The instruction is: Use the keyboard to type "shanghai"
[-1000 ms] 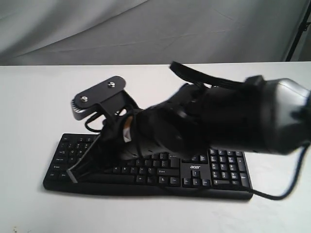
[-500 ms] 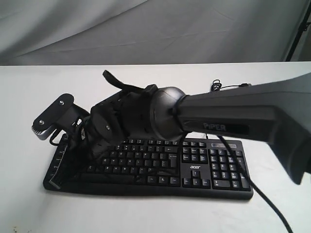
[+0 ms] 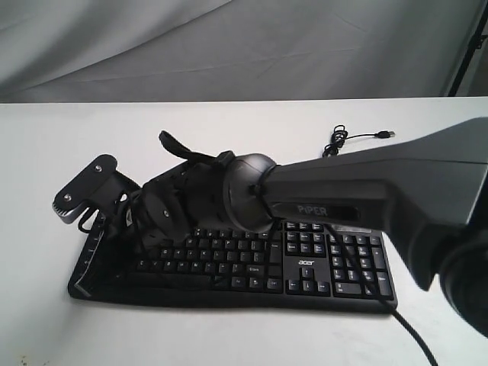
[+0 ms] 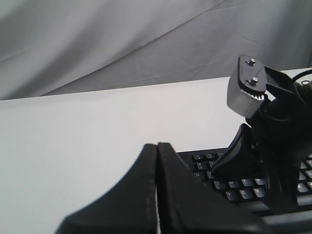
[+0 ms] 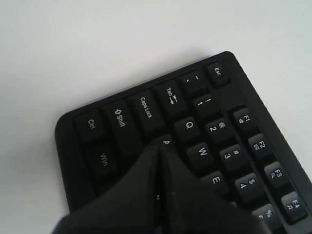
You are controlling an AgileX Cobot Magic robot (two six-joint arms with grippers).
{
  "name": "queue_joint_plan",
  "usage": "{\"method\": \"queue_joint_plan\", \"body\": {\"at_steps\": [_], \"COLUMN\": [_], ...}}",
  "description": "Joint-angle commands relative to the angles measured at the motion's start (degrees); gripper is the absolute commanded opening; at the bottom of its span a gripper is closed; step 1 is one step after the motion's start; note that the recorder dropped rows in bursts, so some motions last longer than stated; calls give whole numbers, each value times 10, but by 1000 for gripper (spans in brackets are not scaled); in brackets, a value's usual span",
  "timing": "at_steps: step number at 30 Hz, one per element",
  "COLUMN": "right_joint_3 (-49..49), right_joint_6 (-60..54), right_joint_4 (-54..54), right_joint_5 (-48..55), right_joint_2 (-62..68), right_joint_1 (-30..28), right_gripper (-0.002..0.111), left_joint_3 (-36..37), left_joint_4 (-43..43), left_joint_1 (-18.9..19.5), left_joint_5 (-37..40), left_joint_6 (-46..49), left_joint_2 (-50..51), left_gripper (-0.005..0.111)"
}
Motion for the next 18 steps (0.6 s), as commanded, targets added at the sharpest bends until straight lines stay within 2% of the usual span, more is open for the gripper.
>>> {"method": "queue_joint_plan", "body": {"at_steps": [1,18], "right_joint_3": [-4,-4], "right_joint_6": [-8,-8], "right_joint_4": [5,-2], "right_joint_5": [-14,-36], "right_joint_2": [5,25], "right_joint_1": [-4,-10], "right_gripper": [0,0], "left_joint_3": [2,2], "left_joint_4": [0,0], "left_joint_1": [-2,-2], "left_joint_5": [-3,-3], "left_joint_6": [-2,-2], "left_joint_2": [-2,-2], "left_gripper": [0,0]}}
